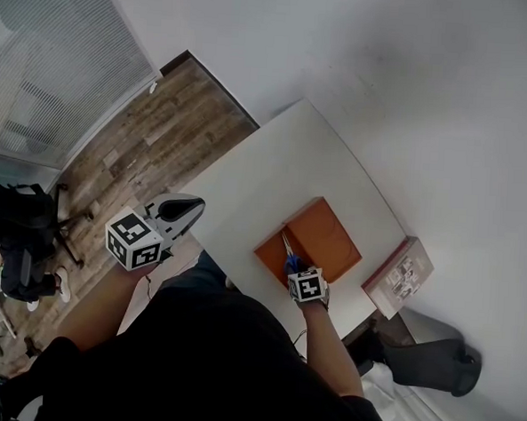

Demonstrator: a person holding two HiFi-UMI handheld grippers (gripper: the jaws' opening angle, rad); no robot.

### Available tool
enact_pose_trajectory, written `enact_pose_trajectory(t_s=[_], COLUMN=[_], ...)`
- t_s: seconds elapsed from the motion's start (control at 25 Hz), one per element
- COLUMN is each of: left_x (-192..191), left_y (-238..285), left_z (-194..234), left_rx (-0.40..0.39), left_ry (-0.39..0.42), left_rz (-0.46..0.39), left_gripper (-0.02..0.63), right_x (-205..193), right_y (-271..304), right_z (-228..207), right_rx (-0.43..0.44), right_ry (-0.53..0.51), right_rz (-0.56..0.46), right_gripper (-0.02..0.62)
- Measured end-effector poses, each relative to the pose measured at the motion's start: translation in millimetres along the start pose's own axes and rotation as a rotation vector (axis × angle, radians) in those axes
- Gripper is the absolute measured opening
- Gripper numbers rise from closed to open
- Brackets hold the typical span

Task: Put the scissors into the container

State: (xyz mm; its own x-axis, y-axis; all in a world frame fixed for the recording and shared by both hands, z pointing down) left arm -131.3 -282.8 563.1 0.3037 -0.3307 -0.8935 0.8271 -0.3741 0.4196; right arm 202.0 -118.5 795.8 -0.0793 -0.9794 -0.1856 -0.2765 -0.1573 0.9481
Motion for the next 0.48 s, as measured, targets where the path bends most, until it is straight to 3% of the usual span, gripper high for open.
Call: enact_pose_trajectory(t_s=[0.48], left_x=[-2.5], left_y=[1.2], left_z=[-2.8], left_rx=[-0.007], left_ry=[-0.002], left_rz=[0.009], left_gripper=[0.018], right_x=[-2.5], right_y=[4.9], right_z=[0.8], right_rx=[-0.009], right_ry=[-0.015], right_rz=[0.024], right_gripper=[0.084])
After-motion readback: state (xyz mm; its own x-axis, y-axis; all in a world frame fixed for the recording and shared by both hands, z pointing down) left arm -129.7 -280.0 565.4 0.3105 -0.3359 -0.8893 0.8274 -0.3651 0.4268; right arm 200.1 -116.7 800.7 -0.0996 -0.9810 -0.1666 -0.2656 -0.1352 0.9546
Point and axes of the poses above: the fingertips, and each gripper's own axes: y forward along the fingers, z to its left, x out of its top, the point moved 8 cm from there along -y, backward along the fingers, and after that the axes turned 14 degrees about y, right-handed, at the moved point
